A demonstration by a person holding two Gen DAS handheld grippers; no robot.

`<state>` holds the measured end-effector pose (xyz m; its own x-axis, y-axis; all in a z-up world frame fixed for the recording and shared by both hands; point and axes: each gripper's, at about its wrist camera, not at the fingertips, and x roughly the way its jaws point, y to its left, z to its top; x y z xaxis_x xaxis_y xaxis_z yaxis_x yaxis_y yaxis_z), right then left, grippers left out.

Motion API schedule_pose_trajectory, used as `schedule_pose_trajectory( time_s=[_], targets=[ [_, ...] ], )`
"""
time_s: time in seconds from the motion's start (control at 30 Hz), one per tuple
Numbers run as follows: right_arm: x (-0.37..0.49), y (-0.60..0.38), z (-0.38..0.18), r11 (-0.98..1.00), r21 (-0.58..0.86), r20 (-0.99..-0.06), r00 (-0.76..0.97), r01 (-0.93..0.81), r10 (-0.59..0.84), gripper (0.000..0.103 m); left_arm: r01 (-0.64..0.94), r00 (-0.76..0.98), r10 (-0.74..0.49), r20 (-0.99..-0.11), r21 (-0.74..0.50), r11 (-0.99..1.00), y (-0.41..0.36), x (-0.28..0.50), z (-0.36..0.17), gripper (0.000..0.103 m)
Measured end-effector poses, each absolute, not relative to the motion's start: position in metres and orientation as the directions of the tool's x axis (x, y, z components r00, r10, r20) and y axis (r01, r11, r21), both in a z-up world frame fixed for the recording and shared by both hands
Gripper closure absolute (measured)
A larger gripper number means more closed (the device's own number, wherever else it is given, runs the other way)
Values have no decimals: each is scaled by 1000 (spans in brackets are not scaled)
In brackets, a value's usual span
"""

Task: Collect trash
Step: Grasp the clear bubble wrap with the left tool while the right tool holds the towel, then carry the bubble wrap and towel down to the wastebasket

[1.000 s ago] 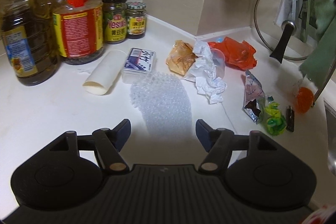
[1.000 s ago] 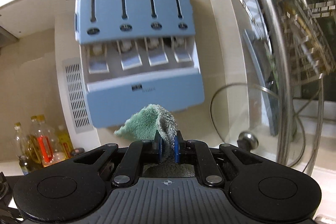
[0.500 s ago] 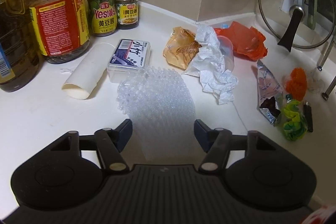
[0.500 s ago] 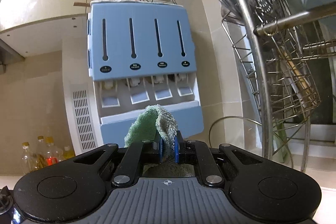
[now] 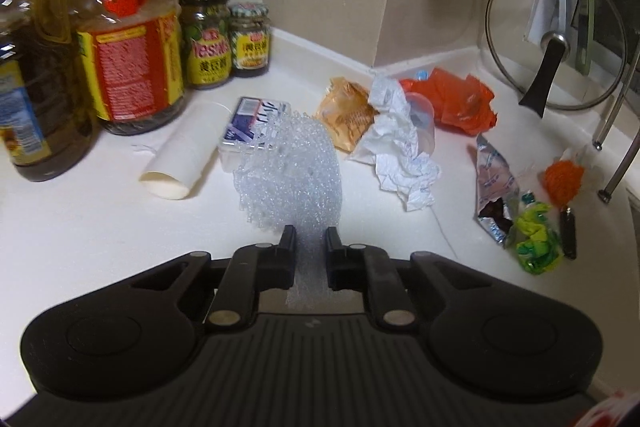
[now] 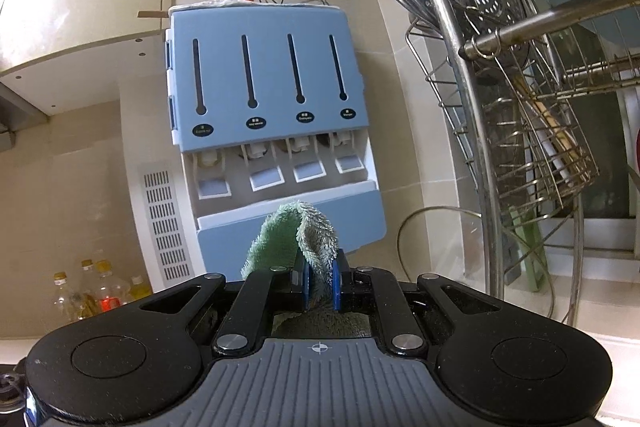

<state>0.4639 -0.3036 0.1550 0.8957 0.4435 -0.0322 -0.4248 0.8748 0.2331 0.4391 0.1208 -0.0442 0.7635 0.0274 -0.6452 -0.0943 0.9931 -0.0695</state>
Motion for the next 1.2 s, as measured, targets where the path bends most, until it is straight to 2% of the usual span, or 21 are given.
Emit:
schedule_pose_trajectory(
  time_s=[0.33, 0.73, 1.0, 1.2],
  targets=[
    [443, -301, 151, 809, 271, -48, 832, -522, 553, 92, -151, 771, 78, -632, -62, 987, 108, 380, -9, 91],
    [392, -291, 157, 629, 321, -53, 649, -708, 759, 92, -216, 792, 135, -595, -67, 974, 75, 294, 14, 91],
    [362, -266, 144, 507, 361, -79, 515, -783, 853, 92, -237, 782, 142, -608, -79, 968, 56, 238, 10, 91],
    [343, -232, 116, 455, 419, -141, 438, -786, 888, 92, -225, 758, 108, -643, -103, 969, 52, 212, -6, 91]
  ],
)
